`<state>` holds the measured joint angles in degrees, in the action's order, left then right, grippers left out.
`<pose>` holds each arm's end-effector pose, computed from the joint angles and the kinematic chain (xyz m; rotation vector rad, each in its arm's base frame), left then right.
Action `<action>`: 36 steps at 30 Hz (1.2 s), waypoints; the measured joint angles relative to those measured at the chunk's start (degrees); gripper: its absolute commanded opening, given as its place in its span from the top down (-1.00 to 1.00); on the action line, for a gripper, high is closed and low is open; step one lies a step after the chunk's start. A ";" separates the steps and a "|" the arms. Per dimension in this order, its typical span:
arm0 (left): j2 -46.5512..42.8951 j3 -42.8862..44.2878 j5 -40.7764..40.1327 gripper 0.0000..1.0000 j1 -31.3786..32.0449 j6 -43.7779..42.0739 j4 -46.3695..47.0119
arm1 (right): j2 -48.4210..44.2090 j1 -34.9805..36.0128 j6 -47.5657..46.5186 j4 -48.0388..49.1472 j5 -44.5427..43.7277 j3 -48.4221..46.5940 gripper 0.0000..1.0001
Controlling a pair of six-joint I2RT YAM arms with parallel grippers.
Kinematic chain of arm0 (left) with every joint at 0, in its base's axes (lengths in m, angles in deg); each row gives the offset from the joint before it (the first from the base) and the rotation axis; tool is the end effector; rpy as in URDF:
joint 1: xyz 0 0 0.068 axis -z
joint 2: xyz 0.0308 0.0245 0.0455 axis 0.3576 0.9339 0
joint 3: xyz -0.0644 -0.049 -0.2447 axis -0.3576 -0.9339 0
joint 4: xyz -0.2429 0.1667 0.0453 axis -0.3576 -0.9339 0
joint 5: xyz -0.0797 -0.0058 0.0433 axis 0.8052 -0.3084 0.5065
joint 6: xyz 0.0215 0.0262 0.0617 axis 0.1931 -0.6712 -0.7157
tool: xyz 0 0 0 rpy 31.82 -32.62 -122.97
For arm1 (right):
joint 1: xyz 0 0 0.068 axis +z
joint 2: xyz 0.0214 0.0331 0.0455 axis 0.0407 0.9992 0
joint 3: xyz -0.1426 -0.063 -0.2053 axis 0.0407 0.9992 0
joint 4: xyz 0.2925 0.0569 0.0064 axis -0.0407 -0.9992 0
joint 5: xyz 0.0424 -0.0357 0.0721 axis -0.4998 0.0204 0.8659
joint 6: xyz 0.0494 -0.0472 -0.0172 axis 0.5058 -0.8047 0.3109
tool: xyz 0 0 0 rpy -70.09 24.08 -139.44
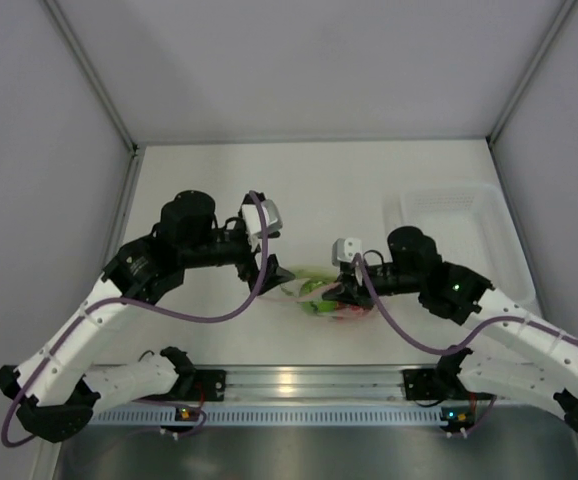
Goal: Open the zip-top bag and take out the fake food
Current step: Open the zipper of the food storage bag at the center of the board.
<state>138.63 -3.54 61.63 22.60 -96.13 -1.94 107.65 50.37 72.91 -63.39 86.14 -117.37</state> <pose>0.1691 -0.1977 0.4150 1.2337 1.6078 -0.8196 0.1514 0.2172 0.3156 -1.3991 1.4731 0.9543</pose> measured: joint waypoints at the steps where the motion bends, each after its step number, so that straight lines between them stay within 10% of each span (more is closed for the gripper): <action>1: -0.85 -0.55 -2.16 -0.97 0.09 0.83 0.04 | 0.39 1.42 0.81 1.77 -0.55 2.95 1.00; 12: -4.83 -4.79 -16.48 -0.97 0.04 7.67 0.79 | -0.63 3.85 5.11 11.63 -6.56 12.26 0.85; 36: -7.69 -12.13 -13.94 -0.87 0.46 12.39 0.94 | -19.96 5.64 13.18 21.49 -11.96 30.10 0.95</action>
<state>130.94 -15.67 47.68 23.05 -83.74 -1.00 87.70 56.00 86.09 -41.91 74.18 -87.27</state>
